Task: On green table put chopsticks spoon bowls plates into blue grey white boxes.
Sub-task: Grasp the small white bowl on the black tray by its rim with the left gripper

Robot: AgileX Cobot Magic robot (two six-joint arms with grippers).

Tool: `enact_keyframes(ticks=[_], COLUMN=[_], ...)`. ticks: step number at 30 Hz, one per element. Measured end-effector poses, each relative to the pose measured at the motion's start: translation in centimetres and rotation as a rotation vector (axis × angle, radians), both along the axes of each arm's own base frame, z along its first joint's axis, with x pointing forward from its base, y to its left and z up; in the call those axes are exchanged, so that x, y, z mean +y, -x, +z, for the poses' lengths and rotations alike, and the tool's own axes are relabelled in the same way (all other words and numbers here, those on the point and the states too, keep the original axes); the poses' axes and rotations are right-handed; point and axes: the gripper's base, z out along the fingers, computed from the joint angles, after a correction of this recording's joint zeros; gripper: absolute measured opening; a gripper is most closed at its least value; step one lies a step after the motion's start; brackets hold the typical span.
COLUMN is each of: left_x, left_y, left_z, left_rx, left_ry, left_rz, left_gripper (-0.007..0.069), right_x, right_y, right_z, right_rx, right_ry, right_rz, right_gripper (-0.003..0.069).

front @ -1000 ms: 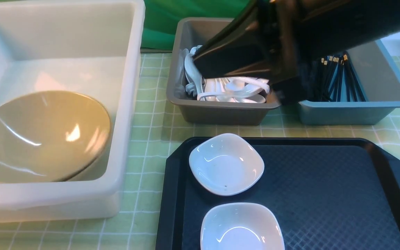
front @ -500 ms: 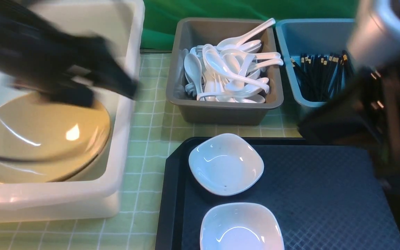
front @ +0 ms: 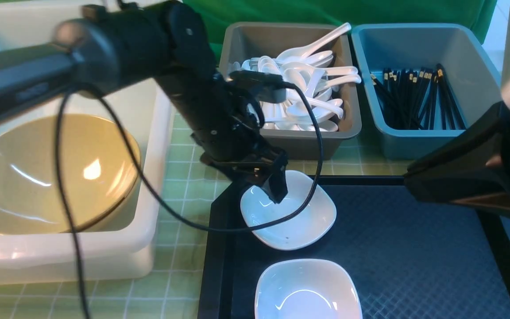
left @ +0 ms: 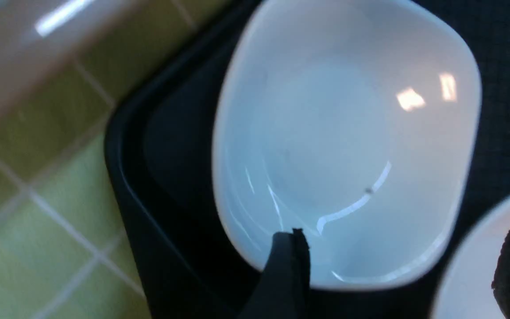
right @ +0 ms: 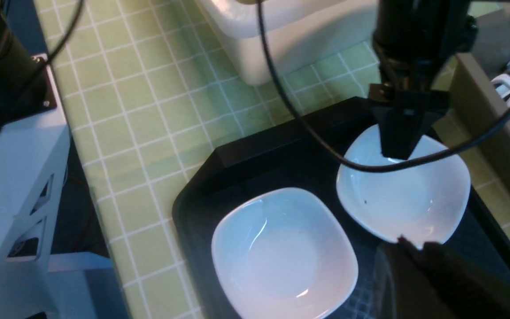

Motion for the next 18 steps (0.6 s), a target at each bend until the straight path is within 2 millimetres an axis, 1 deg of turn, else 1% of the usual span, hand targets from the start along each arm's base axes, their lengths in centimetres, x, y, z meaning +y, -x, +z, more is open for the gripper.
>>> enact_keyframes(ticks=[1, 4, 5, 7, 11, 14, 18], left_x=[-0.2, -0.5, -0.7, -0.8, -0.9, -1.0, -1.0], left_y=[-0.5, -1.2, -1.5, -1.8, -2.0, -2.1, -2.2], left_z=[-0.6, -1.8, -2.6, -3.7, -5.1, -5.8, -6.1], left_rx=[-0.001, 0.005, 0.009, 0.021, 0.050, 0.067, 0.070], left_ry=[-0.003, -0.011, -0.016, -0.025, -0.040, -0.043, -0.047], left_rz=[-0.014, -0.027, -0.034, -0.036, -0.039, -0.038, -0.038], left_gripper=[0.0542, 0.0542, 0.0542, 0.0542, 0.0535, 0.0479, 0.0339], right_x=[0.0, 0.0, 0.0, 0.0, 0.0, 0.0, 0.0], right_y=[0.0, 0.0, 0.0, 0.0, 0.1, 0.1, 0.1], right_z=[0.0, 0.0, 0.0, 0.0, -0.1, -0.1, -0.1], right_rx=[0.003, 0.003, 0.003, 0.005, 0.012, 0.015, 0.015], right_ry=[0.002, 0.002, 0.003, 0.004, 0.010, 0.012, 0.012], right_rz=[0.001, 0.002, 0.002, 0.003, 0.006, 0.008, 0.008], right_gripper=[0.0077, 0.0078, 0.0078, 0.0078, 0.0078, 0.0079, 0.0082])
